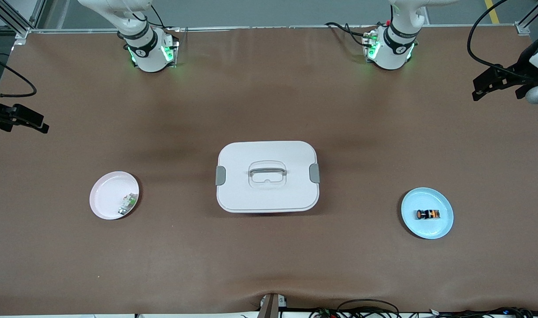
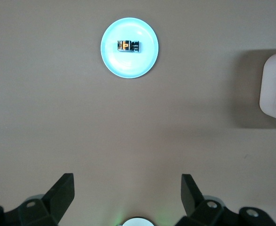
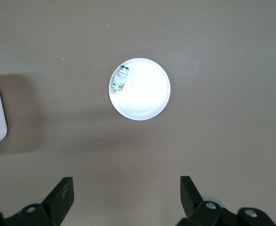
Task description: Transfer orange switch to right arm and place
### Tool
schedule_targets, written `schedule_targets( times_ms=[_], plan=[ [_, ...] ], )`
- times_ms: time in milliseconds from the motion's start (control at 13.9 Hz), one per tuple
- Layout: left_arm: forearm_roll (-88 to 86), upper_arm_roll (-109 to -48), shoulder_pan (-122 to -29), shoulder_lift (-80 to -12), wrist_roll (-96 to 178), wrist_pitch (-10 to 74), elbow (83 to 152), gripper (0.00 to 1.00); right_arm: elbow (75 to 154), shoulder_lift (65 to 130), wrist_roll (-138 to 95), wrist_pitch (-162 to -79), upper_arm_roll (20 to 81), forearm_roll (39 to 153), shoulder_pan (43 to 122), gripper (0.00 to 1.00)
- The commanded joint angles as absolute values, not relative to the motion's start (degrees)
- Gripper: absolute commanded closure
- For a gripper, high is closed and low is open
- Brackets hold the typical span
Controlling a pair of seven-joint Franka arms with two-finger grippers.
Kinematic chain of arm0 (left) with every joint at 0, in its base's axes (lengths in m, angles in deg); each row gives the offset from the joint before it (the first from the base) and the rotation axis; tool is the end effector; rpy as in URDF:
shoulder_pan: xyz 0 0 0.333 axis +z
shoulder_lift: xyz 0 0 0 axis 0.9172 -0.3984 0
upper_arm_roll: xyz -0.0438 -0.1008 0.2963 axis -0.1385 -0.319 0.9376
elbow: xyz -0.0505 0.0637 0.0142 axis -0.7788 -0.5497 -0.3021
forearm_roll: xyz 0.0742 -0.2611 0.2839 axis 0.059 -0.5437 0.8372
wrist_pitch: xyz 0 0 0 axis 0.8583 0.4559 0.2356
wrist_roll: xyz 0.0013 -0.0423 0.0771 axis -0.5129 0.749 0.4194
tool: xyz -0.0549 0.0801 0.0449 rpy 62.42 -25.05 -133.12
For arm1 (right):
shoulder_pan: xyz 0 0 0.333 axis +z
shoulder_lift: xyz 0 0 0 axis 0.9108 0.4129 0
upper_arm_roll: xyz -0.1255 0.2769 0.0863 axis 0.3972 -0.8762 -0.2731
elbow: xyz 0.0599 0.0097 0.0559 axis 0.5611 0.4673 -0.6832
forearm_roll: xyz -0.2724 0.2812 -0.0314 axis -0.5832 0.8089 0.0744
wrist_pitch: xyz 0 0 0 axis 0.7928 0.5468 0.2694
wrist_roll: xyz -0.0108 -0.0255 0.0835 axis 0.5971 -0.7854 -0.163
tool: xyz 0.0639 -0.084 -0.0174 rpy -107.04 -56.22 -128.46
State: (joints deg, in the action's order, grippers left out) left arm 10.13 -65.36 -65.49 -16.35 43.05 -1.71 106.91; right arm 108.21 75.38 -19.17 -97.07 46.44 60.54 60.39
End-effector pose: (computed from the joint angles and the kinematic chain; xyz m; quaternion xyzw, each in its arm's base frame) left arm 0.5194 -0.0341 0.6621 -0.9997 -0.0028 0.0109 0.0222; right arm 0.5592 -0.0597 0.5980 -0.9992 0.0355 0.0125 0.0150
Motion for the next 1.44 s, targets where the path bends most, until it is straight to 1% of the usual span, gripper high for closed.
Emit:
schedule_targets(
  times_ms=[0,359,574,933,1220,1364],
  plan=[
    [9.16,-65.50,-65.29,-16.66,43.54,-2.87,104.73,0.00,106.99,75.82,-18.87,-96.37,45.43,59.80,59.37,0.00],
    [9.95,-65.06,-65.03,-18.15,43.47,-2.26,104.64,0.00,106.99,75.82,-18.87,-96.37,45.43,59.80,59.46,0.00],
    [9.43,-64.09,-65.03,-23.06,43.11,-0.32,102.80,0.00,106.99,75.82,-18.87,-96.37,45.43,59.80,59.46,0.00],
    [9.95,-64.09,-65.55,-30.79,42.76,6.88,102.80,0.00,106.99,75.82,-18.87,-96.37,45.43,59.80,59.46,0.00],
    [9.95,-64.09,-65.29,-38.35,42.67,8.72,102.27,0.00,106.99,75.91,-18.87,-96.37,45.43,59.80,59.55,0.00],
    [10.21,-64.00,-64.94,-40.99,42.76,11.88,102.27,0.00,106.99,75.91,-18.87,-96.37,45.43,59.80,59.55,0.00]
  ],
)
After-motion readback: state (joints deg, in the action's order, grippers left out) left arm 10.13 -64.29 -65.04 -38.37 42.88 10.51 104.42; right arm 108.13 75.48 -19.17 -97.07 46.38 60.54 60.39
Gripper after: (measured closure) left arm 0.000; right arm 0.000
